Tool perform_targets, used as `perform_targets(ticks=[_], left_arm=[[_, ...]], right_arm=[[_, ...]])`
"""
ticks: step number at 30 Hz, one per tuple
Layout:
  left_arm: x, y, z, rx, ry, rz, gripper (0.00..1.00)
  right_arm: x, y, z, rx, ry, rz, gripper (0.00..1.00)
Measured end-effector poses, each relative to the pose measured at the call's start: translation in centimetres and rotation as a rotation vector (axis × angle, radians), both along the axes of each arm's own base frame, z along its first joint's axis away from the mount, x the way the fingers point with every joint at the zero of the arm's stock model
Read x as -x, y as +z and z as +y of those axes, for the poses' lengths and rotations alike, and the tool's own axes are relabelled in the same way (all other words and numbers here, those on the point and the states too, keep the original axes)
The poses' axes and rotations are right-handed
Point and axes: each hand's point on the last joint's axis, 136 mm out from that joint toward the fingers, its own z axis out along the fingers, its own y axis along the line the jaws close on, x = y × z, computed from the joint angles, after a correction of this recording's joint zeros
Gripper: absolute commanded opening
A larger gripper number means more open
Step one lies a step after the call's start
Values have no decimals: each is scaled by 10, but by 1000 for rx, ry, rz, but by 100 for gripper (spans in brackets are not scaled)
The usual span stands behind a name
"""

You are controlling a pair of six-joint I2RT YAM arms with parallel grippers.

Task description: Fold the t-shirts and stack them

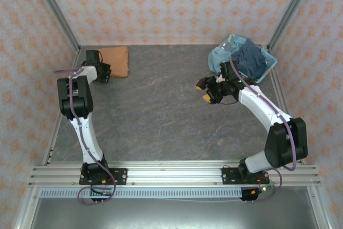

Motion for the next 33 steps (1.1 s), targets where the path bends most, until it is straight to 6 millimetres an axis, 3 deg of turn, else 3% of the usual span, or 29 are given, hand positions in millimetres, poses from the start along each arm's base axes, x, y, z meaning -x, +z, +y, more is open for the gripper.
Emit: perform_targets(ticks=[8, 9, 11, 13, 14, 15, 16, 18, 21, 23, 26, 29, 31, 33], left_arm=[[-7, 1, 14, -14, -57, 20, 0], [-7, 0, 14, -11, -58, 21, 11], [-7, 0, 13, -9, -60, 19, 43], [-2, 0, 12, -6, -60, 25, 58], [-1, 5, 11, -6, -60, 17, 72], [2, 10, 9, -11, -60, 15, 80], [8, 18, 6, -20, -65, 14, 100], [24, 43, -2, -32, -70, 1, 100], [50, 104, -23, -85, -88, -66, 100], [64, 157, -45, -146, -125, -146, 100], [83, 211, -89, -221, -219, -261, 100], [108, 222, -126, -285, -322, -272, 100], [127, 214, -131, -330, -344, -244, 100], [152, 202, -122, -382, -339, -195, 100]], right_arm=[[-16, 15, 6, -41, -8, -81, 60], [-18, 16, 6, -46, -11, -91, 61], [-21, 20, 7, -54, -14, -112, 64], [-25, 27, 7, -62, -21, -140, 70], [-27, 32, 7, -65, -27, -162, 76], [-29, 40, 6, -68, -37, -190, 96], [-31, 49, 4, -75, -53, -222, 99], [-35, 70, 2, -88, -76, -295, 99], [-39, 97, -5, -105, -111, -384, 99], [-44, 108, -10, -93, -136, -413, 99], [-50, 121, -22, -36, -161, -436, 99], [-52, 135, -33, 53, -158, -471, 99], [-52, 139, -43, 125, -168, -494, 99], [-46, 136, -56, 201, -184, -514, 99]])
